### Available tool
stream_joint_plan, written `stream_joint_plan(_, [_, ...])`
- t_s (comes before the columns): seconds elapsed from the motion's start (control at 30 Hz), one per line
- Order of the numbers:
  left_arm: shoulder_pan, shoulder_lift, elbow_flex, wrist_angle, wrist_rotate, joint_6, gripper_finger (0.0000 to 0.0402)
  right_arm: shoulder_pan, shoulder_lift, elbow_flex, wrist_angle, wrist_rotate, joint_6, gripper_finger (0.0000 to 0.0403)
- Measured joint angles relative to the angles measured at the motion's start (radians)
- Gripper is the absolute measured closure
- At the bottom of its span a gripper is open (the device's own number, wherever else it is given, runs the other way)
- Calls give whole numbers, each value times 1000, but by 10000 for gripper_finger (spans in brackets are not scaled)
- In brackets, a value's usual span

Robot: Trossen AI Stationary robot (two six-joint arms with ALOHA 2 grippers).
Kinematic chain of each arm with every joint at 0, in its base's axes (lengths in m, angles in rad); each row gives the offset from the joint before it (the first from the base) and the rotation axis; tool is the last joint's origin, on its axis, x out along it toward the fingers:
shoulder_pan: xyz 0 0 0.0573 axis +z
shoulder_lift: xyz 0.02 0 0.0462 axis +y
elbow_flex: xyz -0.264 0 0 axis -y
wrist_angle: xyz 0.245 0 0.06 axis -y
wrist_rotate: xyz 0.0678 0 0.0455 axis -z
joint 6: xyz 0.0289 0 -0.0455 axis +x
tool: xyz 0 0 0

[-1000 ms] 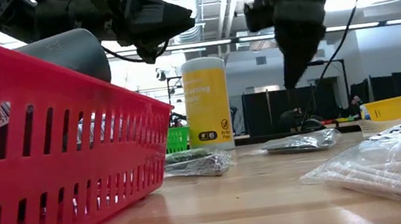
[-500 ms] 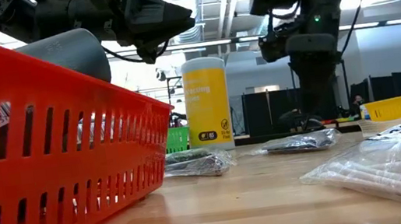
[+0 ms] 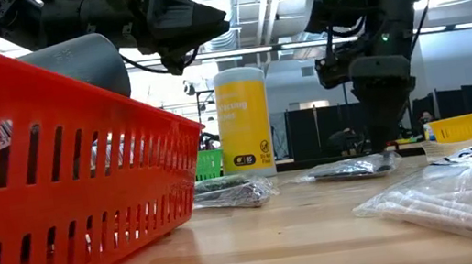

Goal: Pick & Place Travel size toiletries
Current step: Put the black hairbrush into the green bin

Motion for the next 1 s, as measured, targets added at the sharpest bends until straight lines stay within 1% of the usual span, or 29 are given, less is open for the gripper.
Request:
stream_joint_plan(0.3, [0,0,0,0,0,0,336,0,0,-38,56,-4,17,149])
stream_joint_plan(0.43, [0,0,0,0,0,0,335,0,0,-61,66,-15,28,171])
stream_joint_plan(0.53, [0,0,0,0,0,0,334,0,0,-79,85,-38,34,204])
stream_joint_plan(0.6, [0,0,0,0,0,0,334,1,-1,-81,86,-48,40,237])
stream_joint_plan(0.67, [0,0,0,0,0,0,334,0,-1,-81,84,-55,42,282])
stream_joint_plan(0.77, [0,0,0,0,0,0,336,0,-1,-82,92,-59,34,369])
stream_joint_plan(0.8, [0,0,0,0,0,0,337,1,-1,-82,96,-59,29,385])
stream_joint_plan(1.0, [0,0,0,0,0,0,334,11,0,-70,102,-62,25,400])
